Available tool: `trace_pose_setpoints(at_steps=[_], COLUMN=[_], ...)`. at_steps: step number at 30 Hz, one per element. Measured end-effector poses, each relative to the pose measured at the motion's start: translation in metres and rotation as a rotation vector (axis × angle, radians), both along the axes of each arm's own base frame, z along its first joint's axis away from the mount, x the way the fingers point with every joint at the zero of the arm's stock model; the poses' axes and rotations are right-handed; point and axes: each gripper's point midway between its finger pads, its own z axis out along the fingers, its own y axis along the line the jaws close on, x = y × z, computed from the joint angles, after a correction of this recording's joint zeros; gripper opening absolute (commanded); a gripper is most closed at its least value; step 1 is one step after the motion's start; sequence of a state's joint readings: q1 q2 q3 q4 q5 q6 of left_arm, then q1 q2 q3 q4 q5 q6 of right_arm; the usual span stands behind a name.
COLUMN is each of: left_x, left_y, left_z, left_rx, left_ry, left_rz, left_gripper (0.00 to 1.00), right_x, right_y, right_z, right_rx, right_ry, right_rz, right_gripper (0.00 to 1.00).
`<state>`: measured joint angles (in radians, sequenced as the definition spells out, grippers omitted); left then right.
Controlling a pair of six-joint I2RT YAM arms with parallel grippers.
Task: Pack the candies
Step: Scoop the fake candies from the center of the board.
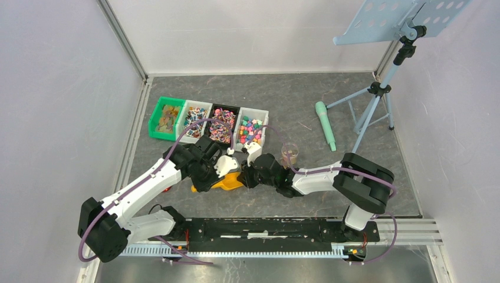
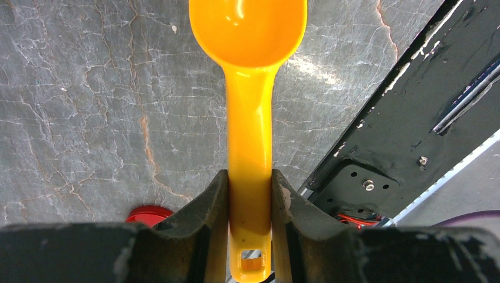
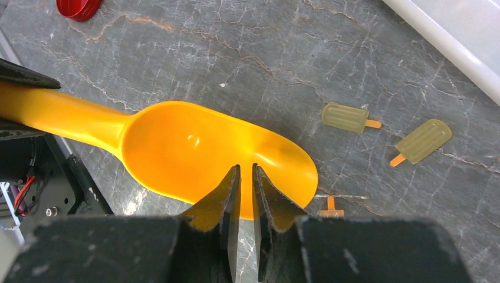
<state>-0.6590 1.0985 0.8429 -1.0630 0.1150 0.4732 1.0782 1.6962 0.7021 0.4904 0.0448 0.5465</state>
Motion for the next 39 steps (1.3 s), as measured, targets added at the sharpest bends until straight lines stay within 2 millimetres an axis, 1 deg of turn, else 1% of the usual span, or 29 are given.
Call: trace_pose_setpoints(at_steps=[4,8,10,12,14,17,21,28,32,36,39], left_x=[0.001,0.001,0.001,0.001,0.000,-0.003,-0.005,-0.004,-0.002,-0.001,-0.001], left_y=[-0.001,-0.001,-0.001,-0.001,-0.003,-0.005,-0.004,-0.003,-0.005,-0.007,-0.007], left_z=[0.000,0.001,0.002,0.003,0.003,0.002,-0.001,-0.008,-0.010,-0.013,-0.012], left_rx=[-0.002,-0.004,-0.010,-0.015,-0.020,-0.024,-0.014,0.019,0.030,0.038,0.037], left_ry=[-0.003,-0.006,-0.012,-0.014,-0.009,0.003,0.024,0.053,0.068,0.077,0.075], left_rz=[0.000,0.000,0.000,-0.001,-0.005,-0.017,-0.019,-0.016,-0.016,-0.020,-0.023], left_gripper=[0.02,0.02,0.02,0.02,0.02,0.02,0.02,0.02,0.02,0.02,0.02], right_x=[0.003,0.012,0.016,0.017,0.018,0.019,0.018,0.019,0.018,0.019,0.016], right_y=[-0.007,-0.026,-0.040,-0.053,-0.061,-0.071,-0.078,-0.083,-0.082,-0.072,-0.066], right_z=[0.001,0.005,0.007,0.004,-0.001,-0.008,-0.014,-0.020,-0.031,-0.032,-0.031], right_rx=[-0.019,-0.088,-0.122,-0.163,-0.205,-0.252,-0.285,-0.321,-0.340,-0.305,-0.284], right_ry=[-0.012,-0.060,-0.088,-0.103,-0.111,-0.112,-0.112,-0.123,-0.109,-0.113,-0.106], right_rz=[-0.017,-0.070,-0.101,-0.121,-0.130,-0.138,-0.141,-0.140,-0.131,-0.116,-0.096], right_gripper=[0.19,0.20,0.20,0.20,0.20,0.20,0.20,0.20,0.18,0.18,0.18])
